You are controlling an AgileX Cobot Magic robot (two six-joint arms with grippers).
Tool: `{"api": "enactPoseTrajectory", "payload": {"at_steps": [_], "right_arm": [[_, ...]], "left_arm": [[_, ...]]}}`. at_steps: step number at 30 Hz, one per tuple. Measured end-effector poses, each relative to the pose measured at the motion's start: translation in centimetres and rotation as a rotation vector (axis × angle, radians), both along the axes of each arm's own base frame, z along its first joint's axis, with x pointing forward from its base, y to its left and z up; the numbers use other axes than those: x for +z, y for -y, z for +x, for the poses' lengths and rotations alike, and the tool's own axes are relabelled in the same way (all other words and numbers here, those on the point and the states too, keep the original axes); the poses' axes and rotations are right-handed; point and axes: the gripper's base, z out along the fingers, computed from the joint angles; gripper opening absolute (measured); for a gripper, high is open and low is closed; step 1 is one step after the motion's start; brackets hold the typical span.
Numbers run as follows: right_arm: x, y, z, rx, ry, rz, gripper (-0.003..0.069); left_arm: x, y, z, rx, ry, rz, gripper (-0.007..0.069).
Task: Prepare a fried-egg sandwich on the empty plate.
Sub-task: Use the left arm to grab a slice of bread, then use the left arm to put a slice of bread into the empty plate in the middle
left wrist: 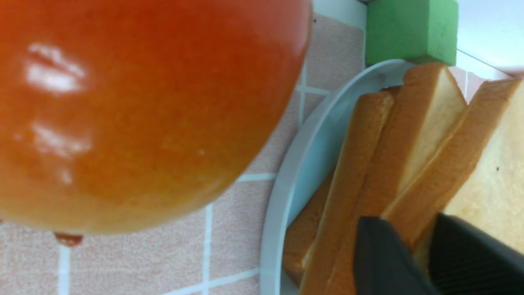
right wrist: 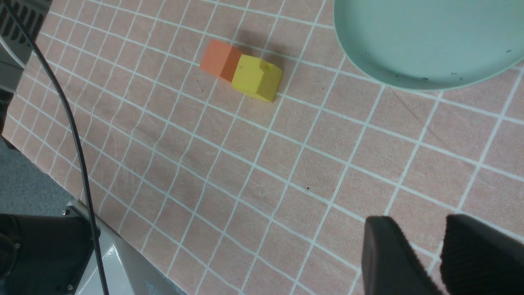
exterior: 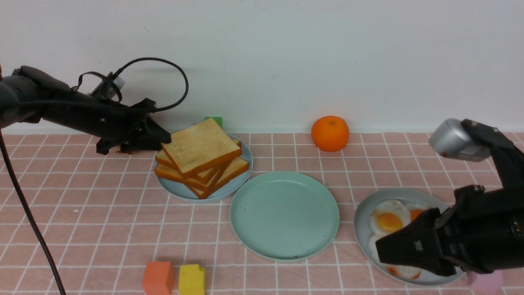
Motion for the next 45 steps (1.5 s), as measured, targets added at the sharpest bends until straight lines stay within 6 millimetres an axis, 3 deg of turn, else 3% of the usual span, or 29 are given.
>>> {"api": "enactPoseTrajectory", "payload": {"at_steps": [2,7,12,13,15,17,18,19,23,24,25,31,38,45], "right_arm": [[0.0,0.0,0.0,0.000,0.000,0.000,0.0239],[0.0,0.0,0.0,0.000,0.000,0.000,0.0239],[0.0,0.0,-0.1,0.007,-0.008,-0.001,0.0239],[-0.1,0.0,-0.2,0.018,-0.021,-0.004,0.0239],[-0.2,0.0,-0.3,0.027,-0.032,-0.010,0.0239],[-0.3,0.4,-0.3,0.022,-0.048,-0.019,0.0239],[-0.3,0.5,-0.3,0.020,-0.049,-0.020,0.0239],[-0.3,0.9,-0.1,-0.001,-0.061,-0.022,0.0239],[-0.6,2.7,0.5,-0.095,-0.106,-0.034,0.0239],[-0.6,2.9,0.6,-0.104,-0.111,-0.035,0.0239],[-0.7,3.8,0.8,-0.138,-0.124,-0.050,0.0239],[-0.9,5.7,1.1,-0.212,-0.138,-0.082,0.0239],[-0.9,5.8,1.2,-0.216,-0.139,-0.077,0.0239],[-0.9,5.8,1.2,-0.227,-0.138,-0.071,0.0239]], "left_arm": [[0.0,0.0,0.0,0.000,-0.001,-0.004,0.0106],[0.8,-0.3,-0.1,-0.007,0.010,-0.002,0.0094],[4.5,-1.3,-1.1,-0.020,0.065,0.006,0.0094],[6.6,-1.3,-1.8,-0.046,0.090,0.002,0.0094],[8.9,-0.9,-2.7,-0.086,0.120,-0.002,0.0094],[10.8,0.4,-4.0,-0.156,0.157,0.000,0.0094],[10.8,0.6,-4.0,-0.163,0.155,0.000,0.0094],[11.1,2.4,-4.8,-0.218,0.159,-0.001,0.0094],[9.6,8.2,-5.9,-0.363,0.114,-0.001,0.0094],[9.4,8.5,-5.9,-0.369,0.110,0.004,0.0094],[8.4,10.5,-6.2,-0.420,0.091,0.021,0.0094],[4.9,15.5,-6.1,-0.494,0.088,0.100,0.0094],[0.9,17.5,-5.1,-0.475,0.104,0.187,0.0094],[0.1,17.5,-4.8,-0.459,0.096,0.194,0.0094]]}}
